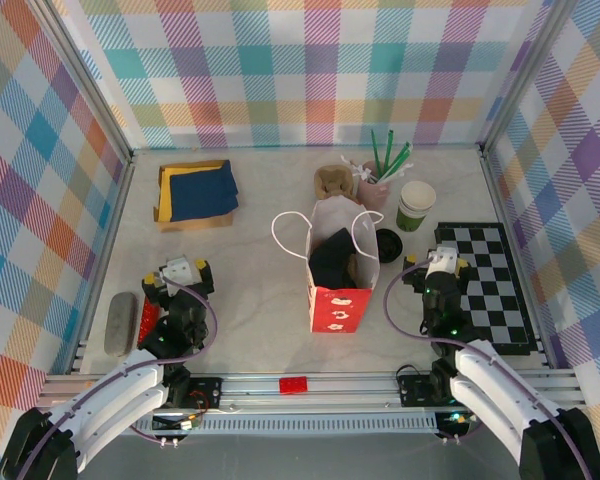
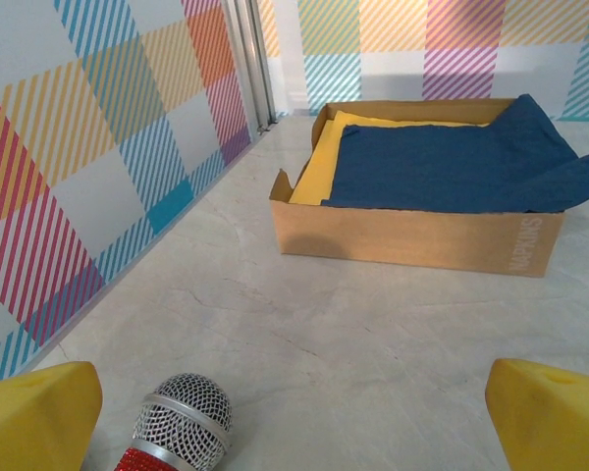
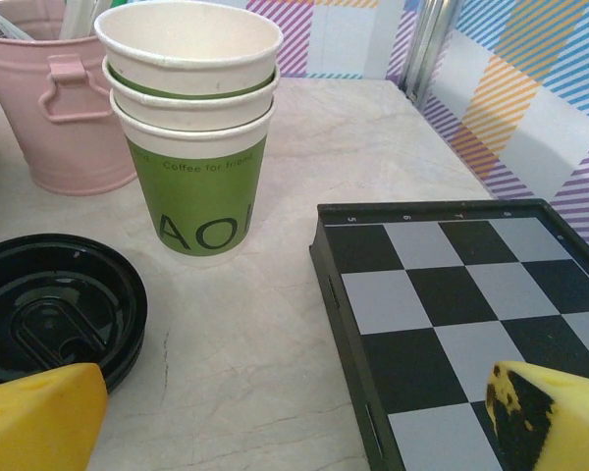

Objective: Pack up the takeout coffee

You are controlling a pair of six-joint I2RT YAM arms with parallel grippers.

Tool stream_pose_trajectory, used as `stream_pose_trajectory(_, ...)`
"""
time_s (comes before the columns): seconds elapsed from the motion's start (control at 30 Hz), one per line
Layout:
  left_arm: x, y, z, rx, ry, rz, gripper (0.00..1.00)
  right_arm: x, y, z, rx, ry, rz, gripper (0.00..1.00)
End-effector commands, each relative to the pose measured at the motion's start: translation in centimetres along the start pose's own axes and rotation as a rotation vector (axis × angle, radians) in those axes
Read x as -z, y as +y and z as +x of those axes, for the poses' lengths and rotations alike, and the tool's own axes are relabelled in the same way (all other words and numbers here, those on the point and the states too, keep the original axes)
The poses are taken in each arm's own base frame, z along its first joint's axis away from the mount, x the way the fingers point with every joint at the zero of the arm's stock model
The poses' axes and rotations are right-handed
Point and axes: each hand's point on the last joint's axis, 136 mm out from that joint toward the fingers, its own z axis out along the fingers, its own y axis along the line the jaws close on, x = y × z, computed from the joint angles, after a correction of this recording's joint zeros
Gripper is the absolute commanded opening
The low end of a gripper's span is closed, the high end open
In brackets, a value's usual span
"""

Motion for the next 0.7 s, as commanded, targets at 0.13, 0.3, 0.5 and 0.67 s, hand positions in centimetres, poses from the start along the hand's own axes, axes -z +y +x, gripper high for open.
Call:
stream_pose_trajectory(0.13,-0.2,0.5,-0.6,0.054,-0.046,-0.014,1.00,-0.4,0.0,-1.3,-0.024,-0.069,-0.011,0.99)
stream_pose_trajectory(0.3,-0.5,0.8,-0.6,0.077,-0.057,-0.017,1.00,-0.7,0.2,-1.5,-0.018,-0.089,-0.017,0.99)
stream_pose_trajectory(0.5,-0.8,1.0,-0.5,0.099,-0.062,-0.021,1.00,-0.9,0.6,-2.1,-0.010,-0.142,-0.038,0.99)
stream_pose_trajectory(0.67,-1.0,1.2,-0.5,0.120,-0.074,-0.025,1.00,-0.9,0.6,-2.2,-0.010,-0.165,-0.038,0.99)
